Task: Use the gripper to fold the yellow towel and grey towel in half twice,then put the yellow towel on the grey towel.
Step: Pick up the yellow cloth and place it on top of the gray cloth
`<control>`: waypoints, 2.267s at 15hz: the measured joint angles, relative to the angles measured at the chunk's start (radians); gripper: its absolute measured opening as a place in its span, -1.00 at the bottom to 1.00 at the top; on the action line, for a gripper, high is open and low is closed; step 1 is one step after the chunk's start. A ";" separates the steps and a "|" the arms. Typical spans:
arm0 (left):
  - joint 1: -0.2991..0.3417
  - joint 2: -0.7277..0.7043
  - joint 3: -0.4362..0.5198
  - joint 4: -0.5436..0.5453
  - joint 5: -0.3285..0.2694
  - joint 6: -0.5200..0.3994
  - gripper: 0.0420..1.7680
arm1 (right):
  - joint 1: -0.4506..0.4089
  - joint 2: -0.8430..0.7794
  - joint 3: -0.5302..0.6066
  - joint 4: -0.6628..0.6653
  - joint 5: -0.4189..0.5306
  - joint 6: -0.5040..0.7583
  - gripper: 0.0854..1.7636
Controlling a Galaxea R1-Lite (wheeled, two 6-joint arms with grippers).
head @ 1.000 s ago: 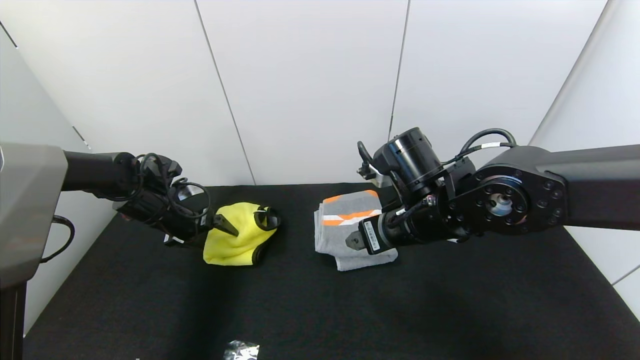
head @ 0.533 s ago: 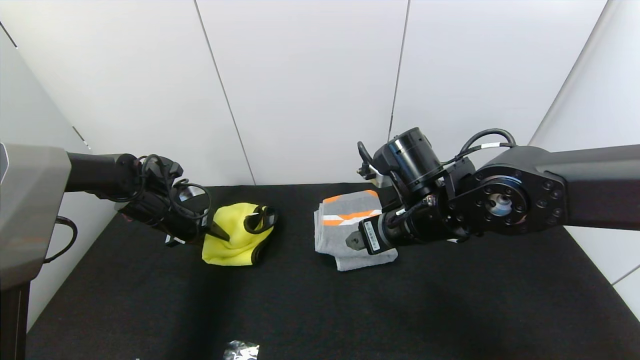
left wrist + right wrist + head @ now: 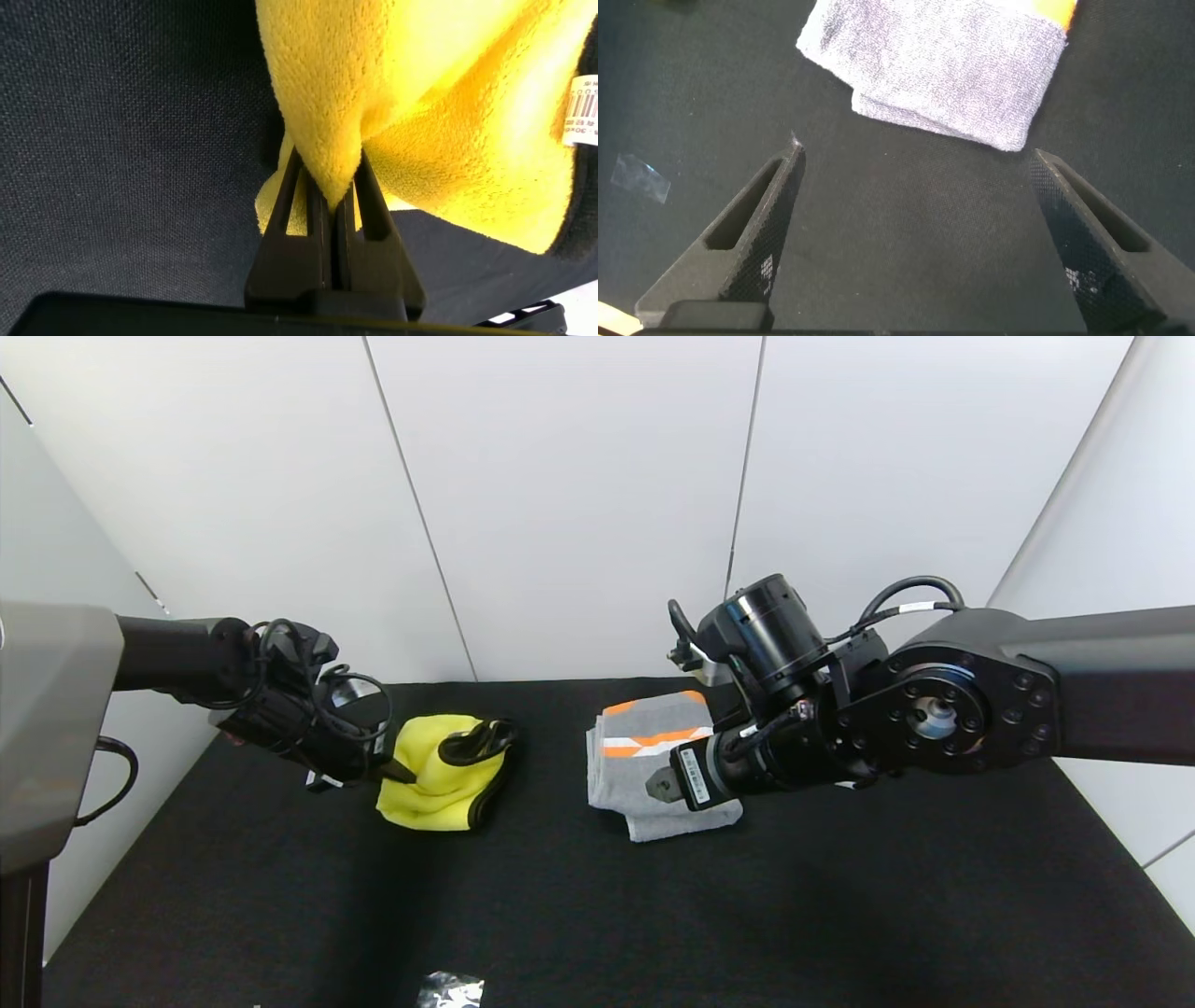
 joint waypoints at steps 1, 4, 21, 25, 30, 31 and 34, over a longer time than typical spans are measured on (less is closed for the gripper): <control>0.000 -0.003 0.000 0.001 -0.001 0.000 -0.90 | -0.002 -0.001 0.000 0.000 0.001 0.000 0.94; 0.000 -0.022 0.000 0.003 -0.001 -0.002 -0.90 | -0.013 -0.010 -0.002 0.000 0.004 0.000 0.94; -0.107 -0.231 -0.094 0.020 0.006 -0.086 -0.90 | -0.299 -0.113 -0.067 0.004 0.238 -0.007 0.94; -0.153 -0.256 -0.135 0.046 0.003 -0.087 -0.90 | -0.333 -0.132 -0.074 0.002 0.247 -0.007 0.94; -0.228 -0.276 -0.142 0.037 0.004 -0.137 -0.90 | -0.349 -0.144 -0.080 0.002 0.248 -0.007 0.94; -0.250 -0.277 -0.142 0.037 0.006 -0.146 -0.90 | -0.350 -0.147 -0.080 0.002 0.248 -0.008 0.94; -0.296 -0.280 -0.143 0.036 0.008 -0.162 -0.90 | -0.357 -0.153 -0.082 0.002 0.249 -0.008 0.94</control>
